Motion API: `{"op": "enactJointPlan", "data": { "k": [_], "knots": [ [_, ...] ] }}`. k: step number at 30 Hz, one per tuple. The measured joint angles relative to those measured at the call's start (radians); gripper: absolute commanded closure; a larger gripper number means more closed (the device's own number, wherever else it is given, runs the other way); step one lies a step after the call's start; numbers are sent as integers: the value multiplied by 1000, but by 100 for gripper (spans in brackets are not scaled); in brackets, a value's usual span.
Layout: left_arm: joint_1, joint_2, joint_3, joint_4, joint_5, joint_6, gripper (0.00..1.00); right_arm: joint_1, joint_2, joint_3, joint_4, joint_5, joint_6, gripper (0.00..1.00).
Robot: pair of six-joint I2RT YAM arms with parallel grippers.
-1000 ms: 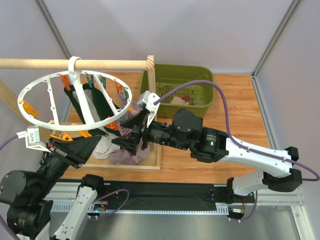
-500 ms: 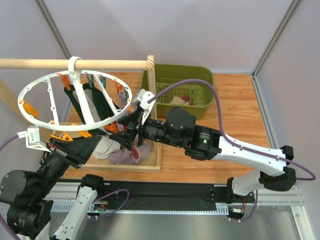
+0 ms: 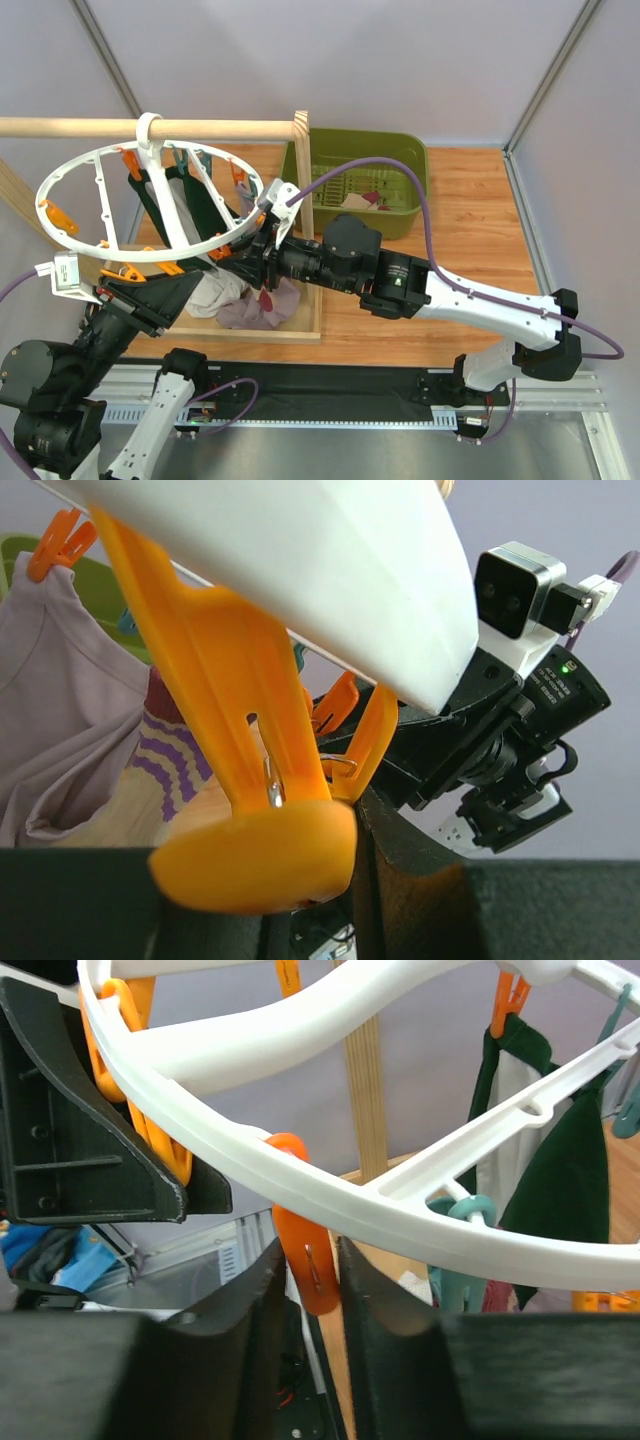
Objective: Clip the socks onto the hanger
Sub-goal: Open the clamp at the hanger.
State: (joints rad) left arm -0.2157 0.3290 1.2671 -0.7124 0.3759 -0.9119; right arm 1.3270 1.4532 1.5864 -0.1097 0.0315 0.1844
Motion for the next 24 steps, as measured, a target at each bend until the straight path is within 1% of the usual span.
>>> {"op": "enactJointPlan", "data": {
  "k": [1, 2, 4, 5, 6, 7, 9, 10, 12, 13, 21, 24],
  "knots": [
    [0, 0, 0, 0, 0, 0, 100, 0, -1, -3, 5, -3, -1, 80],
    [0, 0, 0, 0, 0, 0, 100, 0, -1, -4, 9, -6, 2, 87],
    [0, 0, 0, -1, 1, 0, 100, 0, -4, -13, 22, -18, 9, 94],
    [0, 0, 0, -1, 0, -1, 100, 0, -6, -17, 25, -24, 11, 100],
    [0, 0, 0, -2, 0, -1, 100, 0, -8, -18, 24, -28, 14, 100],
    [0, 0, 0, -1, 1, -2, 98, 0, -9, -18, 24, -31, 15, 100],
    [0, -2, 0, -2, 1, -3, 88, 0, -11, -18, 23, -33, 21, 100],
    [0, -3, 0, -4, 0, -5, 76, 0, -14, -18, 20, -33, 26, 100],
    [0, -12, 0, -18, 0, -11, 62, 0, -18, -18, 8, -33, 37, 100],
    [0, -20, 0, -27, 0, -14, 53, -1, -21, -17, -4, -29, 42, 100],
    [3, -115, -30, -77, 63, -72, 49, -2, -43, 46, -144, 35, 79, 100],
    [43, -123, -22, -115, 100, -90, 47, -2, -50, 71, -188, 57, 81, 100]
  ]
}}
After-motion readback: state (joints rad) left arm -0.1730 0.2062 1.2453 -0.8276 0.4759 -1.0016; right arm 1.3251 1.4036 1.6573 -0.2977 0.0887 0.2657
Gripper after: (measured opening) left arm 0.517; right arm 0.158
